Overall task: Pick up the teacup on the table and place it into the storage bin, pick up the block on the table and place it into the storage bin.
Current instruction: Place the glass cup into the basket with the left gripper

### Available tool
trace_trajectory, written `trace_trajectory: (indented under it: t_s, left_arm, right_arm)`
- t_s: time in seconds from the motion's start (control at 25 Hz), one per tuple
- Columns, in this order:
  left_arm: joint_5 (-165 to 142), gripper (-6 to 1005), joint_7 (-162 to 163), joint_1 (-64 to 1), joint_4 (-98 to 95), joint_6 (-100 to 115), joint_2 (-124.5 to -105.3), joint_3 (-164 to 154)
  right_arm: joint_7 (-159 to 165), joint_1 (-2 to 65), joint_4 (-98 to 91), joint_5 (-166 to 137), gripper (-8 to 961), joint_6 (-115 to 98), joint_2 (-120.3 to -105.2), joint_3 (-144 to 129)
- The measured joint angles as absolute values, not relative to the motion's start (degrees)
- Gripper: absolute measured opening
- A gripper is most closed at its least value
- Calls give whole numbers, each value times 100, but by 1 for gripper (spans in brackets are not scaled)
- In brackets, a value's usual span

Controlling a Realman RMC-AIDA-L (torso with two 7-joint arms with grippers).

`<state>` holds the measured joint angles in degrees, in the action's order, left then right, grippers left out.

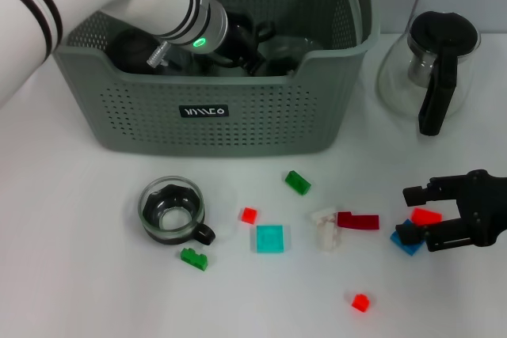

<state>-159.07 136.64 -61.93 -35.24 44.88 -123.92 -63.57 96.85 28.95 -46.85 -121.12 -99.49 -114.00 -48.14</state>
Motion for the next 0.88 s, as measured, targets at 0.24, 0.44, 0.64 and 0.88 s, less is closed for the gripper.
trace_trajectory:
  t_s: [0.24,0.44,0.64,0.88]
  left_arm:
    - [-15891,95,13702,-6160,-3648,4476,-12399,-6377]
    - [-15859,278,13704,-6008,-3959,4503,-12431,-6371]
    - [-15842,523,13821,-5835,-4545,4850,-12425,-6337]
    - [-14908,639,13846,-5256,-6520,6239,-12403,-6040]
  right_arm:
    - [9684,2889,-4685,-12118,826,-9949,-11399,-4804]
    - [9681,2883,-4685,-12121,827,-9947,-11399,-4798]
    - [9679,2875,-4685,-12121,827,-9932,-11392,-4799]
    - [9646,2875,-4685,-12120,827,-9931,-11371,-4754]
